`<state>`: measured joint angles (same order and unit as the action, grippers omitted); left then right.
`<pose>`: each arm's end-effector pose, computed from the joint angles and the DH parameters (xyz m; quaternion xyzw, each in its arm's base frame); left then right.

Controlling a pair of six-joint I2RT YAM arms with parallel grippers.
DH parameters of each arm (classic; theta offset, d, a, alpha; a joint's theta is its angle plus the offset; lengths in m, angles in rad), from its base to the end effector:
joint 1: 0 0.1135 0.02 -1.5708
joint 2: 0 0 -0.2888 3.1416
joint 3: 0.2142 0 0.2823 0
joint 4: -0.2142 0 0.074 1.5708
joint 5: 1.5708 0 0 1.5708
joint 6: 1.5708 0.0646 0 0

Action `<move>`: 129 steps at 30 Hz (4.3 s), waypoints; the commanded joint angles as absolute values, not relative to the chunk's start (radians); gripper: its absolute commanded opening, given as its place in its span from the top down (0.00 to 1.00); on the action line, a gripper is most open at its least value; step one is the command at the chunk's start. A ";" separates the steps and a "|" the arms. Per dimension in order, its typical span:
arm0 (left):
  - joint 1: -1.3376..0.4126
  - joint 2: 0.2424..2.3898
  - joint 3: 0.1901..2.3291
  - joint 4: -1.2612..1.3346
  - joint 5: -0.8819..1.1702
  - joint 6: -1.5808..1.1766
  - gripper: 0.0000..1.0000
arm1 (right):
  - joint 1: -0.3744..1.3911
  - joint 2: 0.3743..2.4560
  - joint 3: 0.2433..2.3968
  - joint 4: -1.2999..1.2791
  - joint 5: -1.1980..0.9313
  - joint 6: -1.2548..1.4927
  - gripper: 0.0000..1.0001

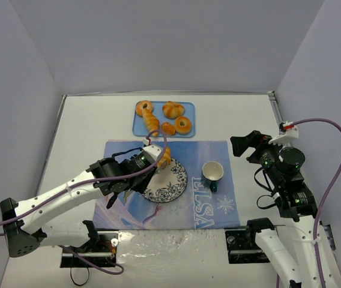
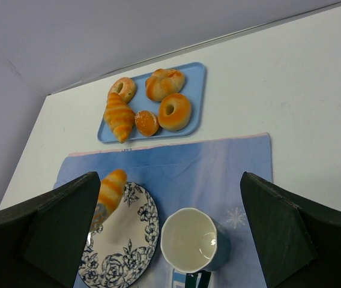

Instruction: Place the bread

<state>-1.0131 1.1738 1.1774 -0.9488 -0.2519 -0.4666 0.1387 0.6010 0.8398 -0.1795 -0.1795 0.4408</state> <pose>0.1533 -0.2154 0.3301 0.2175 0.9193 -0.1175 0.3061 0.1697 0.0353 0.4085 0.0383 0.6851 0.2660 0.6771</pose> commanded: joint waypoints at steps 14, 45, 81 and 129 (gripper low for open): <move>-1.095 1.249 1.095 -0.747 -0.211 -0.590 0.82 | 0.138 0.609 0.874 -0.098 -0.169 0.419 0.00; -1.112 1.206 1.299 -0.904 -0.418 -0.620 0.46 | 0.139 0.607 0.873 -0.097 -0.163 0.423 0.00; -0.627 1.853 1.843 -0.810 -0.362 -0.419 0.47 | 0.138 0.597 0.896 -0.110 -0.187 0.422 0.00; -0.620 1.884 1.864 -0.881 -0.411 -0.392 0.98 | 0.140 0.591 0.907 -0.124 -0.186 0.426 0.00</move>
<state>-0.6277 1.9728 1.8547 -0.8777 -0.3733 -0.3939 0.1387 0.5873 0.8673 -0.1871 -0.1799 0.4362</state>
